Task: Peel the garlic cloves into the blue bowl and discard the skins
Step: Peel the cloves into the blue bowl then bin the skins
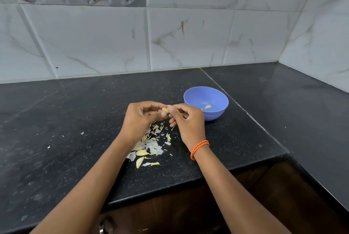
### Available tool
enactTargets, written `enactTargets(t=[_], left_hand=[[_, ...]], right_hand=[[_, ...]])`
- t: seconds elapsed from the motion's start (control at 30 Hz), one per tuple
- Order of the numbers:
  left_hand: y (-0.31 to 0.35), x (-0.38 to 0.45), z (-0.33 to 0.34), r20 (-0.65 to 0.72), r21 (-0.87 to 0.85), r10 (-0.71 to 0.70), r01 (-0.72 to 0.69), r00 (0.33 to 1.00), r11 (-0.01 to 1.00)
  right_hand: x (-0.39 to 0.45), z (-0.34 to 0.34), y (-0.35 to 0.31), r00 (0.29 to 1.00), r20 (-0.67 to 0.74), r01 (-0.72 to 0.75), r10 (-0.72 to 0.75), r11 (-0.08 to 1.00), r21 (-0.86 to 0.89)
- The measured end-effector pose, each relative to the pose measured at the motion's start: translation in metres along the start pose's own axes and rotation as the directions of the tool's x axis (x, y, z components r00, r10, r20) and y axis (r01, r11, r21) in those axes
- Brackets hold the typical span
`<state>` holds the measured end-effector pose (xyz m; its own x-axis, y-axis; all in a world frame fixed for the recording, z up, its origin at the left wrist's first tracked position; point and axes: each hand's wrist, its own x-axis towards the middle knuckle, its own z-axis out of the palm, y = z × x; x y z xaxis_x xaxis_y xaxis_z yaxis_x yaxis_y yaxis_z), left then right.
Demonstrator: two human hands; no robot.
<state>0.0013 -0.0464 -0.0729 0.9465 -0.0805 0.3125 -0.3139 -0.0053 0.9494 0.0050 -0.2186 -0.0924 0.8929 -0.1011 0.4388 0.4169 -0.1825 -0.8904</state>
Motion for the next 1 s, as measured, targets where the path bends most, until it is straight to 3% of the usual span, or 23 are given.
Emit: enactTargets(t=[0.17, 0.57, 1.0], left_hand=[[-0.002, 0.0029, -0.0042, -0.088, -0.004, -0.025, 0.025, 0.996, 1.0], [-0.0046, 0.0032, -0.0032, -0.081, 0.035, 0.014, -0.011, 0.997, 0.999], [-0.0055, -0.0016, 0.0038, -0.134, 0.081, 0.089, -0.078, 0.987, 0.994]], right_hand=[[-0.002, 0.0017, 0.0, 0.999, 0.024, 0.042, -0.041, 0.998, -0.048], [-0.002, -0.0009, -0.0056, 0.99, 0.138, -0.036, 0.017, 0.99, 0.14], [-0.0017, -0.0013, -0.004, 0.993, 0.077, -0.094, 0.085, 0.987, 0.129]])
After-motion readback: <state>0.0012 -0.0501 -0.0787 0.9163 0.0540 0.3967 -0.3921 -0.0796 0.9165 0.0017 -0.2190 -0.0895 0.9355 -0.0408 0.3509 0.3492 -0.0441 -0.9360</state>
